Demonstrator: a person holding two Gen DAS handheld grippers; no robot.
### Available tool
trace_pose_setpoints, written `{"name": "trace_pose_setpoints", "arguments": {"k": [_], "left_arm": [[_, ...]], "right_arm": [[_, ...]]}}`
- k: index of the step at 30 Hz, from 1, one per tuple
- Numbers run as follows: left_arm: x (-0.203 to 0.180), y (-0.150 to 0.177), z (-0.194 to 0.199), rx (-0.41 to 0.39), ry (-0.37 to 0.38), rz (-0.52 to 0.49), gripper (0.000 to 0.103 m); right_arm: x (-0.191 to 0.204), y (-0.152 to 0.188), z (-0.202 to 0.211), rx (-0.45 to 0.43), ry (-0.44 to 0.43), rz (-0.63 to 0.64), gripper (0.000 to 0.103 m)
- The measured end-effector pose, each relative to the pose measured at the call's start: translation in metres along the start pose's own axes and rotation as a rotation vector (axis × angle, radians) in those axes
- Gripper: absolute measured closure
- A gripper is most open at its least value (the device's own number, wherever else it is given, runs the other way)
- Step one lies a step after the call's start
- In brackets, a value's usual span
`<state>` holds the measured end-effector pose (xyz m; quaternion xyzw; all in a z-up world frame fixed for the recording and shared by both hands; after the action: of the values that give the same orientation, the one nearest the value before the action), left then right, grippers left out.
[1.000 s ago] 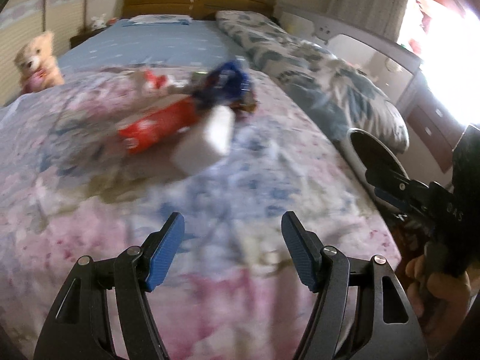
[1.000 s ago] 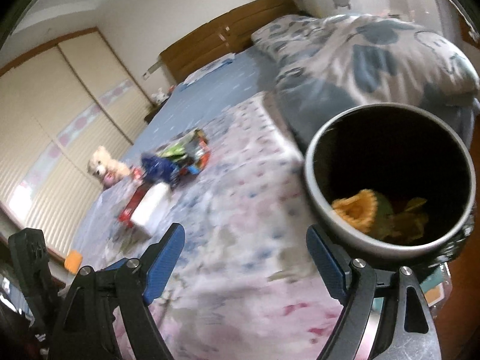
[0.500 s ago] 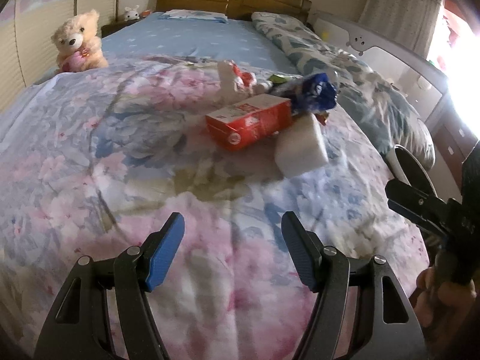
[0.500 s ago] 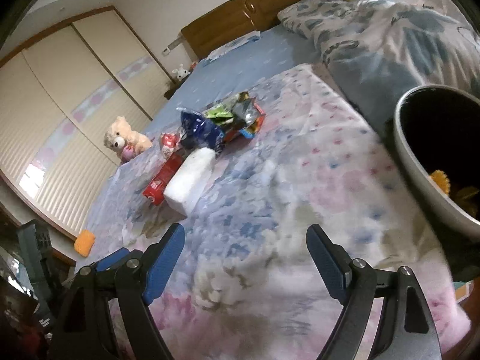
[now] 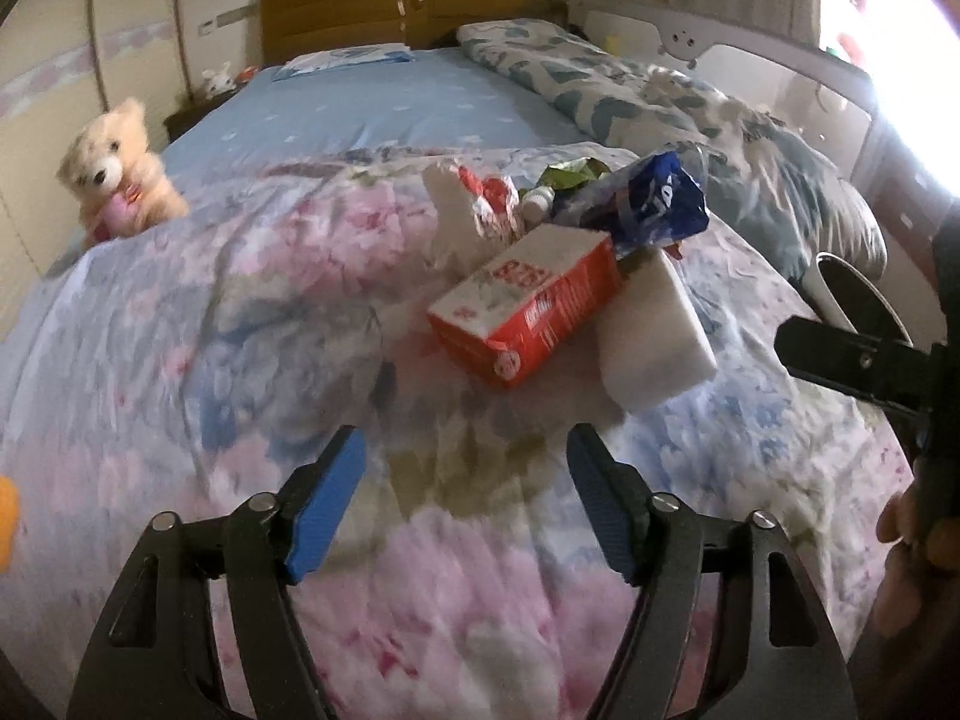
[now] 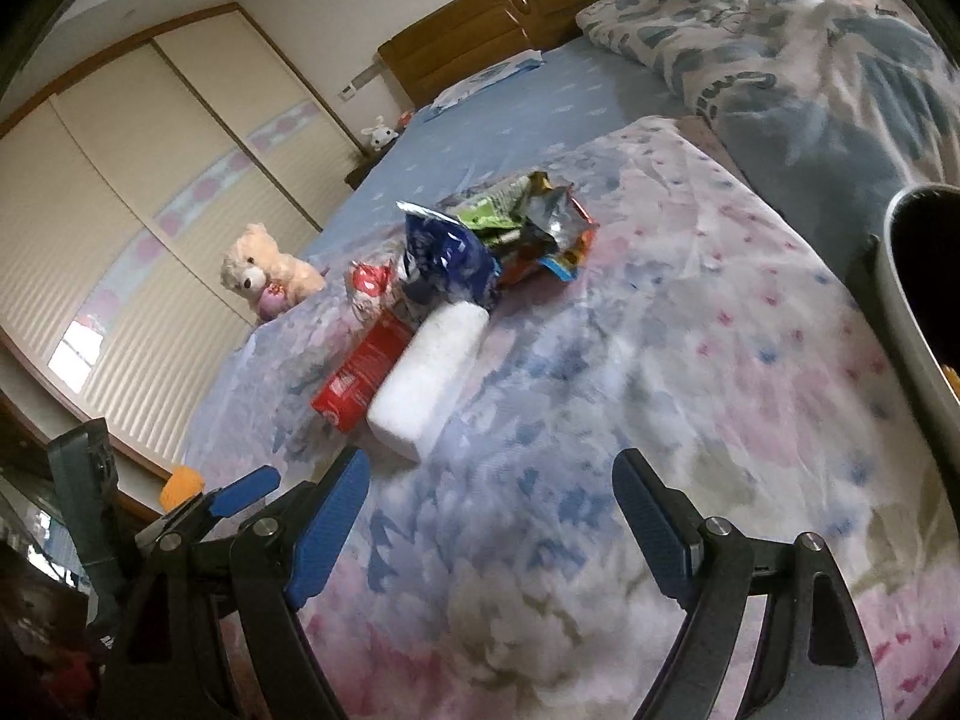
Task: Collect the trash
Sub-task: 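Grasp the red-white printed box with the left gripper while the right grasps the white foam block, then carry the red-white box and white foam block with both grippers over the bin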
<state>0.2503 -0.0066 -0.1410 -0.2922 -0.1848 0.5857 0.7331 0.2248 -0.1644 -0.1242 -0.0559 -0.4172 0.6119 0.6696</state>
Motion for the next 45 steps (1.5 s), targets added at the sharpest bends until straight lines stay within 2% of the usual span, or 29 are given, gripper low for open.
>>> {"name": "trace_pose_setpoints", "arguments": {"k": [4,7,9,12,15,16,17,18,19,21,22,23,31,41,45], "left_arm": [[0.001,-0.013,-0.009,0.000,0.025,-0.032,0.026],[0.000,-0.020,-0.021,0.017,0.049,-0.049,0.026],[-0.002,-0.022,-0.028,0.033,0.057,-0.057,0.026],[-0.008,-0.023,-0.038,0.047,0.061,-0.077,0.026],[-0.013,-0.024,-0.042,0.039,0.049,-0.094,0.026],[-0.016,-0.025,-0.042,0.034,0.056,-0.098,0.027],[-0.018,-0.025,-0.041,0.028,0.060,-0.101,0.034],[-0.021,-0.024,-0.041,0.024,0.064,-0.109,0.041],[-0.023,-0.024,-0.041,0.027,0.064,-0.116,0.052],[-0.027,-0.022,-0.041,0.034,0.072,-0.125,0.066],[-0.028,-0.020,-0.041,0.043,0.076,-0.127,0.080],[-0.029,-0.018,-0.042,0.051,0.073,-0.128,0.085],[-0.044,-0.005,-0.019,0.014,0.090,-0.115,0.086],[-0.074,0.023,0.015,0.007,0.182,-0.033,0.086],[-0.090,0.030,0.021,0.004,0.192,-0.033,0.086]], "right_arm": [[0.008,-0.012,-0.012,0.002,-0.036,-0.017,0.019],[0.012,-0.018,-0.026,0.013,-0.069,-0.047,0.024],[0.013,-0.020,-0.039,0.038,-0.088,-0.072,0.032],[0.012,-0.018,-0.055,0.077,-0.113,-0.114,0.049],[0.013,-0.015,-0.063,0.098,-0.182,-0.164,0.061],[0.014,-0.015,-0.062,0.095,-0.193,-0.161,0.070],[0.016,-0.014,-0.059,0.092,-0.195,-0.149,0.072],[0.017,-0.014,-0.057,0.093,-0.188,-0.140,0.072],[0.017,-0.012,-0.053,0.092,-0.188,-0.137,0.073],[0.014,-0.011,-0.046,0.083,-0.186,-0.141,0.073],[0.011,-0.010,-0.042,0.079,-0.184,-0.143,0.073],[0.008,-0.008,-0.037,0.073,-0.187,-0.149,0.074],[-0.016,-0.002,0.005,0.012,-0.147,-0.139,0.074],[-0.048,0.010,0.050,-0.048,-0.077,-0.128,0.074],[-0.059,0.015,0.064,-0.065,-0.050,-0.127,0.074]]}}
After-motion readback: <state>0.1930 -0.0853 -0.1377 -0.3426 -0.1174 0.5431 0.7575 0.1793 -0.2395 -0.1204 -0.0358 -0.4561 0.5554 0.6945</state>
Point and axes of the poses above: each gripper's, at about its wrist camera, not at the fingertips, and z roughly against the way its jaws point, x to its left, y to its underside, the point moved 8 cm from there along -z, roughly the way its jaws point, and after that the axes turned 4 degrees about z, right-handed, at the moved point
